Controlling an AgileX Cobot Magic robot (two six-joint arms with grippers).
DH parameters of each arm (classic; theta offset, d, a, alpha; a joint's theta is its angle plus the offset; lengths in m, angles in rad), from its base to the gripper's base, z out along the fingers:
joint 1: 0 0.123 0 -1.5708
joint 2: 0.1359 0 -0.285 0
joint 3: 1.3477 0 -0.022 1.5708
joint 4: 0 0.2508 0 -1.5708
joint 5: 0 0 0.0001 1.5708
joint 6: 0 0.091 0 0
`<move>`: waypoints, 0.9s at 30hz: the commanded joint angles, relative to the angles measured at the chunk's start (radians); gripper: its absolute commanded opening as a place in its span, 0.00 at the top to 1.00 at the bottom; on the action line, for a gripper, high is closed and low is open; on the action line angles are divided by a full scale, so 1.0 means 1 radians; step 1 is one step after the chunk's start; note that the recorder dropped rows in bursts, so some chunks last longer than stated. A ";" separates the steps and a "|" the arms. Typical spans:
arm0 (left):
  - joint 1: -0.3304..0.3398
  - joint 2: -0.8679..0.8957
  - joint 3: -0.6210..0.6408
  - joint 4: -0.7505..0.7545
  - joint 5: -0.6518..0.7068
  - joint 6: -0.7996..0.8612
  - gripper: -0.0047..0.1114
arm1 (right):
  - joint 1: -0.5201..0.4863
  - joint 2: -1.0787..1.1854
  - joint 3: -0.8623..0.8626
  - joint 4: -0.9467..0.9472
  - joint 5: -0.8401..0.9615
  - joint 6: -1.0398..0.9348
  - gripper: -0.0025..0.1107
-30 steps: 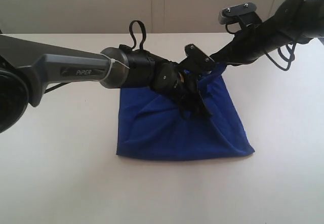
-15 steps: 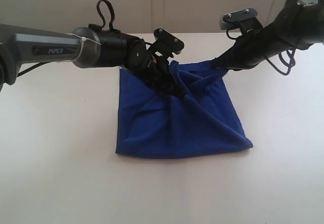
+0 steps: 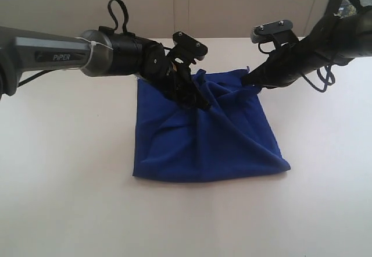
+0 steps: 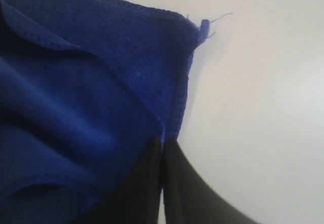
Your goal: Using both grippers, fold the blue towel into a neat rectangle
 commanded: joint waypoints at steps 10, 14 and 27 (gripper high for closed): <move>-0.009 -0.143 -0.002 -0.028 0.068 -0.085 0.96 | -0.010 -0.001 0.007 -0.002 -0.013 0.008 0.98; 0.001 -0.143 -0.002 -0.028 0.090 -0.091 0.69 | -0.010 -0.001 0.007 0.000 -0.013 0.008 0.98; 0.001 -0.081 -0.002 -0.022 0.002 -0.026 0.49 | -0.010 -0.001 0.007 0.002 -0.013 0.008 0.98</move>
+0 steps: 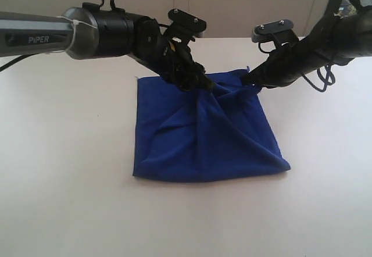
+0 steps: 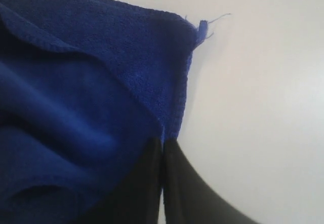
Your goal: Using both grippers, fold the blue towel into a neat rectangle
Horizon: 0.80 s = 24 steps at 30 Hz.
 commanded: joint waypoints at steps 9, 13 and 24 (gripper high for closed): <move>0.002 0.041 -0.002 0.000 -0.069 0.024 0.51 | -0.010 0.001 0.007 0.001 -0.011 0.000 0.98; 0.002 0.041 -0.002 0.002 -0.074 0.024 0.60 | -0.010 0.001 0.007 0.001 -0.011 0.000 0.98; 0.012 0.041 -0.002 0.005 -0.063 0.018 0.96 | -0.010 0.001 0.007 0.001 -0.019 0.000 0.98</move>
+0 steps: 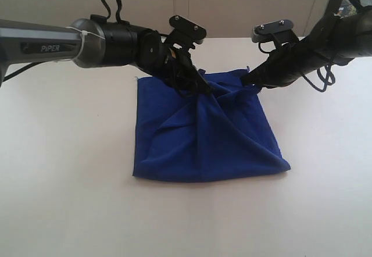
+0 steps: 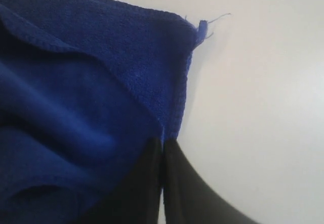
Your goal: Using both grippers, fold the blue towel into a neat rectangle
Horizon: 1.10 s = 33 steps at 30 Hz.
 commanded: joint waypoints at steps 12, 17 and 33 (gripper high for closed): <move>0.007 -0.112 -0.002 0.003 0.194 -0.004 0.96 | -0.010 -0.019 0.007 0.001 -0.027 0.045 0.98; 0.007 -0.206 -0.002 0.059 0.299 0.001 0.96 | -0.010 -0.076 0.007 0.001 0.010 0.052 0.98; 0.007 -0.506 0.229 0.065 0.412 0.015 0.96 | -0.010 -0.446 0.185 -0.005 0.088 0.043 0.98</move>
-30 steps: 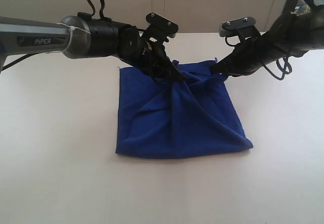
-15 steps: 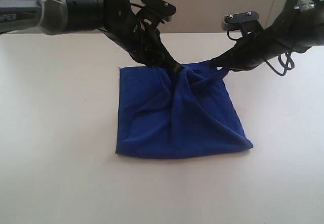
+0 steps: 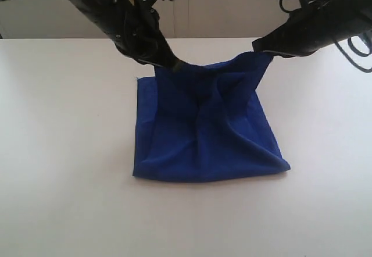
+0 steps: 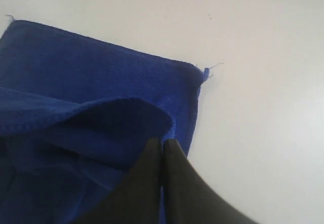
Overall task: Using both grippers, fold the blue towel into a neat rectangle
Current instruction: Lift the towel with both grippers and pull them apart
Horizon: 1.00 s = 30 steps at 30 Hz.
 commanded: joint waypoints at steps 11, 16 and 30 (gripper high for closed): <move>-0.094 -0.344 0.252 -0.132 -0.015 -0.001 0.96 | -0.010 -0.384 0.209 -0.007 0.101 -0.026 0.98; -0.183 -0.413 0.255 -0.132 0.067 -0.008 0.96 | -0.010 -0.521 0.273 -0.009 0.137 -0.026 0.98; -0.259 -0.638 0.453 -0.112 0.051 -0.097 0.96 | -0.010 -0.883 0.398 -0.009 0.223 -0.015 0.98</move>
